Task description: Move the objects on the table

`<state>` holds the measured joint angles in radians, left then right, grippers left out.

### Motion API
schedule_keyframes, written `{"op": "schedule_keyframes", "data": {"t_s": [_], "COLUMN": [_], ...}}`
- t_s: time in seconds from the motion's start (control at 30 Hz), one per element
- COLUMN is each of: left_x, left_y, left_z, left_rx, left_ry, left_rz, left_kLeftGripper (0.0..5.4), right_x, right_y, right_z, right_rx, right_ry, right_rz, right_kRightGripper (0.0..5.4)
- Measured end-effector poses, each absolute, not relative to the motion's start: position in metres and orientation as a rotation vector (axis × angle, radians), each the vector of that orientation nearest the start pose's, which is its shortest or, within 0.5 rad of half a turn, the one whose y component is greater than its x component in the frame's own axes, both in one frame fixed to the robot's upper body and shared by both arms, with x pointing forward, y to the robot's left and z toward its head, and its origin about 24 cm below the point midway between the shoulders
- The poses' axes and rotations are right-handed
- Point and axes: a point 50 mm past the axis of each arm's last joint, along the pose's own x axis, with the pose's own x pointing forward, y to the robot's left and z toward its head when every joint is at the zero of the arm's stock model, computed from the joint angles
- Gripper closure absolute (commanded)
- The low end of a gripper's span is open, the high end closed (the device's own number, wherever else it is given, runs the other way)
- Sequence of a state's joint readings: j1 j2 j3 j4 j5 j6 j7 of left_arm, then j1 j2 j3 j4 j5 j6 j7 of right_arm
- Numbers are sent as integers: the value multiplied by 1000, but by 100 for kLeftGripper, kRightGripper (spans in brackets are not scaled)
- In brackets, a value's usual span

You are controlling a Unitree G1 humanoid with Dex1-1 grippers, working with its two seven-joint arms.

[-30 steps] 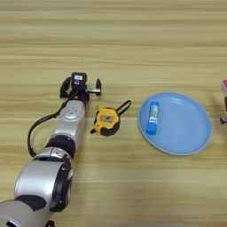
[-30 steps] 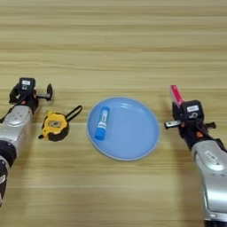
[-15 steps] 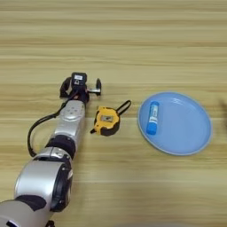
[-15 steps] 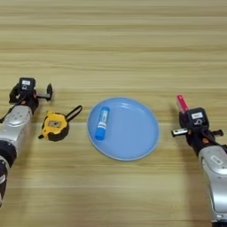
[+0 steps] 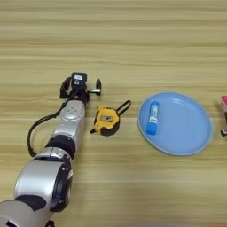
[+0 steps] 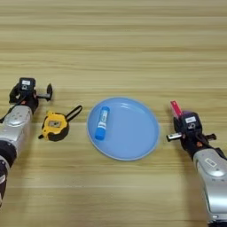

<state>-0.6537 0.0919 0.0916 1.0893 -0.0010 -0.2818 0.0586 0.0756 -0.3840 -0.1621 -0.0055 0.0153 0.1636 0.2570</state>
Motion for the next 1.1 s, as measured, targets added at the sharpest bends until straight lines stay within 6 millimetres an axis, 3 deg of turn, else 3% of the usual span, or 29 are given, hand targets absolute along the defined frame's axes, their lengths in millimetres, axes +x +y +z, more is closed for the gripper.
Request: {"op": "schedule_keyframes", "data": {"t_s": [0.33, 1.1], "left_x": [350, 350], "left_y": [154, 154], "left_z": [16, 16], "left_rx": [82, 82], "left_ry": [166, 166], "left_rz": [25, 25], "left_kLeftGripper": [0, 0], "right_x": [235, 236], "right_y": [-248, -250], "right_z": [45, 46], "right_rx": [-316, -311], "right_ry": [191, 187], "right_rz": [97, 85], "right_kRightGripper": [330, 78]}}
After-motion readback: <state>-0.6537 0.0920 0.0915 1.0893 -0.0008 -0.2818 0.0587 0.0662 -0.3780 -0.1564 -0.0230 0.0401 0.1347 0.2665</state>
